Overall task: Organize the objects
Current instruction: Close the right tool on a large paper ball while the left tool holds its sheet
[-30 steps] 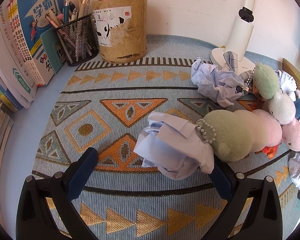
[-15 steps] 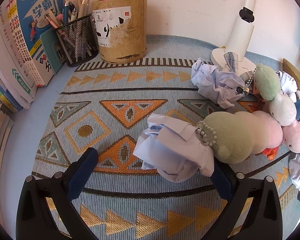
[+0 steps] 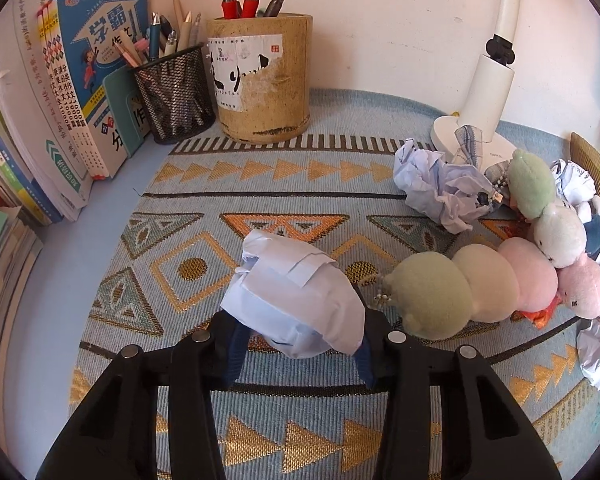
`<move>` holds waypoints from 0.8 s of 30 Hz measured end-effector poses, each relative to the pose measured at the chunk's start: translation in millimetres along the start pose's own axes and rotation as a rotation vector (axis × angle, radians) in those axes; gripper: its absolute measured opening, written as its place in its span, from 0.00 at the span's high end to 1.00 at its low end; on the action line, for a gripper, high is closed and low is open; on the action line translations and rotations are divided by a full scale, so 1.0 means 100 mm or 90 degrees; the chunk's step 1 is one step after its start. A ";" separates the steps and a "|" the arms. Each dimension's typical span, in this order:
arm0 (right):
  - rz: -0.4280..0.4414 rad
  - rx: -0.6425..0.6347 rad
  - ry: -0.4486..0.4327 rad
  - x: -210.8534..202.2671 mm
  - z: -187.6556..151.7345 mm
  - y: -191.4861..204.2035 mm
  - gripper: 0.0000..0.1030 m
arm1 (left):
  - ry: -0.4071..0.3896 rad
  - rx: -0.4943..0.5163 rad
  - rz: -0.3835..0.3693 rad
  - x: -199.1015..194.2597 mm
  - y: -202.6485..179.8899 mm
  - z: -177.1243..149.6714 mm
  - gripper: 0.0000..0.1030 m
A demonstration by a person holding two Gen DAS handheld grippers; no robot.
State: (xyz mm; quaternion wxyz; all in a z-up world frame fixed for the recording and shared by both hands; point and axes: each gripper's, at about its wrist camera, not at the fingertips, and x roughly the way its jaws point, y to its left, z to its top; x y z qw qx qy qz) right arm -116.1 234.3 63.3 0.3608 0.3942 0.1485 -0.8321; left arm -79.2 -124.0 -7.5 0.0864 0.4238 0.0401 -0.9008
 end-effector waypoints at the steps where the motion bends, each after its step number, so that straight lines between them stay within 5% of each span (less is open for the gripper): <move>1: 0.008 -0.006 -0.003 -0.01 0.00 0.02 0.52 | -0.002 0.000 0.004 -0.01 0.00 -0.01 0.60; 13: 0.085 0.008 -0.085 -0.24 -0.03 -0.02 0.52 | -0.015 -0.085 0.019 -0.02 0.25 0.02 0.60; 24: 0.082 -0.015 -0.105 -0.28 -0.04 0.03 0.52 | -0.030 -0.092 0.043 -0.07 0.26 0.02 0.60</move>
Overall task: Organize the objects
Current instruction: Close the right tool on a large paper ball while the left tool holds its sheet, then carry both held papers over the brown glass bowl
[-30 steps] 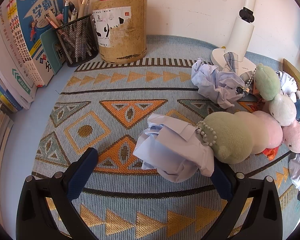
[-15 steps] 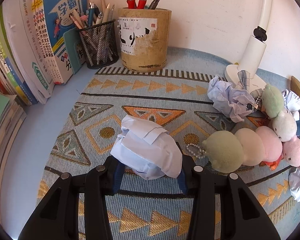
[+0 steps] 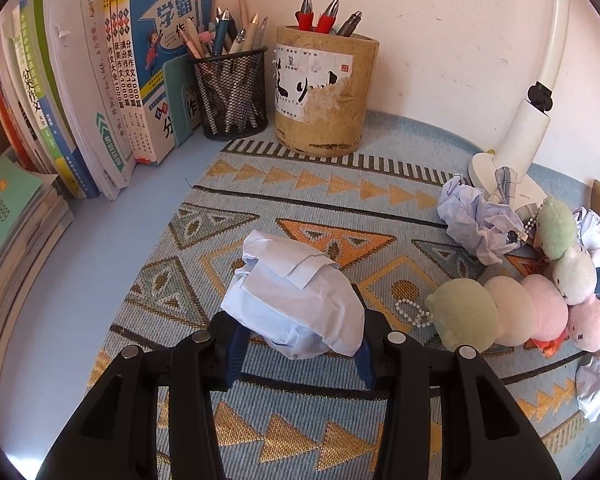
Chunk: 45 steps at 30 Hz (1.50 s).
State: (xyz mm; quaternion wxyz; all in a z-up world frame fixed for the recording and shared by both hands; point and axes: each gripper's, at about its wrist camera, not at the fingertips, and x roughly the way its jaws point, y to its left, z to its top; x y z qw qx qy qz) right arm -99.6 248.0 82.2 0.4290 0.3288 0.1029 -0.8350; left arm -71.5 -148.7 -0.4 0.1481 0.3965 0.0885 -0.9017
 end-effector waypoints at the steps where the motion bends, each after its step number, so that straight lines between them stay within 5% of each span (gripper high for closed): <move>1: 0.001 0.000 -0.002 0.00 0.00 0.00 0.52 | -0.005 -0.003 0.003 -0.02 0.01 0.00 0.60; 10: 0.033 0.020 -0.029 -0.09 -0.02 -0.05 0.52 | -0.064 0.002 0.018 -0.19 -0.02 -0.04 0.60; 18: 0.052 0.047 -0.051 -0.35 0.11 -0.32 0.52 | -0.091 0.002 -0.073 -0.49 -0.37 -0.07 0.60; 22: 0.038 0.053 -0.091 -0.63 0.41 -0.63 0.52 | -0.131 0.052 -0.123 -0.80 -0.85 0.17 0.60; 30: -0.120 0.069 -0.160 -1.03 1.13 -1.59 0.52 | -0.172 0.161 -0.247 -1.15 -2.16 0.67 0.58; 39: -0.192 0.126 -0.122 -0.72 1.52 -2.48 0.52 | -0.113 0.254 -0.347 -0.88 -3.62 0.76 0.58; 45: -0.187 0.154 -0.098 -0.50 1.57 -2.78 0.52 | -0.059 0.319 -0.375 -0.60 -4.25 0.59 0.58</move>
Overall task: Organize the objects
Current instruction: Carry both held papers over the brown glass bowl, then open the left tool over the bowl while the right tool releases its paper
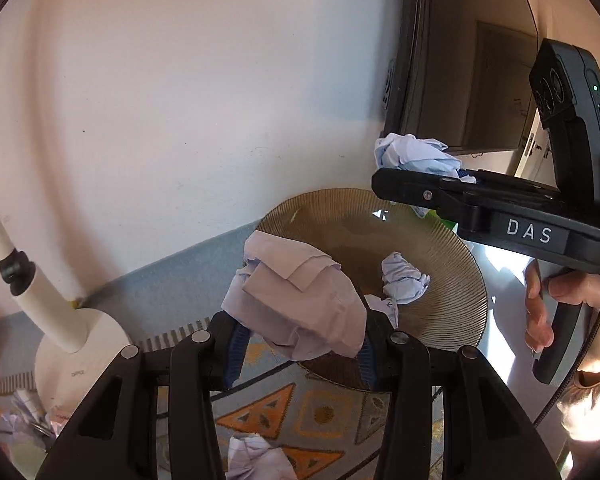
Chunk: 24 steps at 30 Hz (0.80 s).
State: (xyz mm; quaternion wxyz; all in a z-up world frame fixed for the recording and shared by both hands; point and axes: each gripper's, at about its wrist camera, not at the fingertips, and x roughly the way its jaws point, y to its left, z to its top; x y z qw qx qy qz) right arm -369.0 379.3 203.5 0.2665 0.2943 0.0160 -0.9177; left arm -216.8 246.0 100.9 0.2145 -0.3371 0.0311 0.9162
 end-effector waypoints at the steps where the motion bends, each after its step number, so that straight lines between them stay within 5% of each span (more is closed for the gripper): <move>1: -0.001 -0.001 0.004 0.03 0.00 -0.01 0.52 | 0.008 0.003 -0.003 0.07 -0.03 0.00 0.58; 10: -0.009 0.004 0.029 0.26 -0.08 -0.12 0.48 | 0.034 0.013 -0.023 0.35 -0.14 -0.01 0.58; 12: -0.022 0.005 0.038 0.33 -0.09 -0.13 0.14 | 0.038 0.019 -0.019 0.38 -0.17 -0.01 0.42; 13: -0.029 0.006 0.044 0.35 -0.09 -0.13 0.00 | 0.038 0.027 -0.011 0.38 -0.18 -0.02 0.09; 14: -0.039 0.007 0.054 0.38 -0.10 -0.14 0.00 | 0.029 0.040 -0.004 0.38 -0.20 -0.04 0.00; 24: -0.062 -0.010 0.051 0.33 -0.08 -0.04 0.00 | 0.016 0.077 0.005 0.26 -0.29 0.02 0.01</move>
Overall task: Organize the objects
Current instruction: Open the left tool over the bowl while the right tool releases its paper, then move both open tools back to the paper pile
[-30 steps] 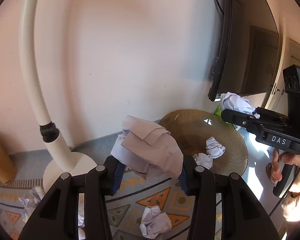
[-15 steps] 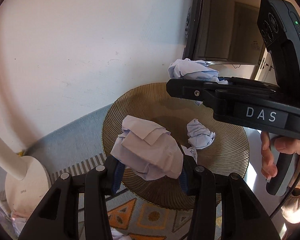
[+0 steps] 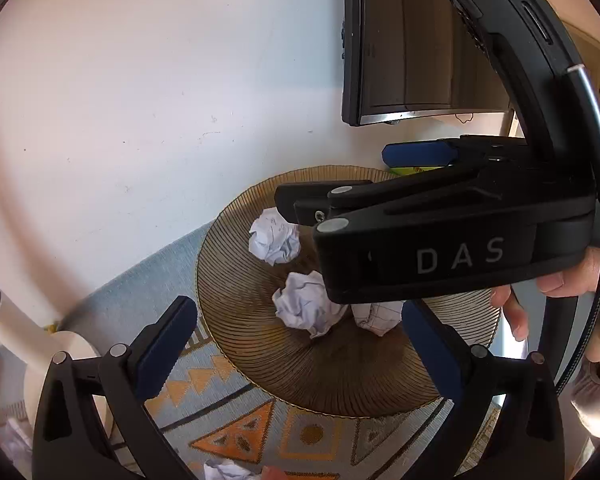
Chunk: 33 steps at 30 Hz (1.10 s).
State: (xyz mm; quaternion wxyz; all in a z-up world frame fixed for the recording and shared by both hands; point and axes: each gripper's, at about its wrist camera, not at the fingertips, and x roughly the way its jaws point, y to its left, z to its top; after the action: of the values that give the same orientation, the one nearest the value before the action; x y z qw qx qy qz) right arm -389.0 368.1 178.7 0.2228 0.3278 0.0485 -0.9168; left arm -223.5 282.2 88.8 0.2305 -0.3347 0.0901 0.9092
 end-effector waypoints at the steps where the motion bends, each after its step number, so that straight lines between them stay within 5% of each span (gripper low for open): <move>1: -0.002 -0.002 -0.002 -0.03 0.01 0.01 0.00 | -0.003 0.001 0.002 -0.03 0.00 0.02 0.01; 13: -0.006 -0.029 -0.052 -0.67 0.20 0.47 0.00 | -0.053 -0.006 0.057 -0.83 0.30 0.21 0.01; 27: 0.061 -0.118 -0.085 -1.39 -0.11 1.55 0.00 | -0.043 -0.083 0.211 -2.23 1.44 -0.75 0.00; 33: 0.098 -0.151 -0.041 -1.23 -0.63 1.85 0.00 | -0.016 -0.125 0.200 -2.35 1.58 -1.49 0.00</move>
State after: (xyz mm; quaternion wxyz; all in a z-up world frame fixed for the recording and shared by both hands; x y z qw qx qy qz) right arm -186.6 263.6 216.7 0.3312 0.2726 0.1238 -0.8948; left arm -57.6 12.2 130.2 0.0530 -0.3259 0.0490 0.9427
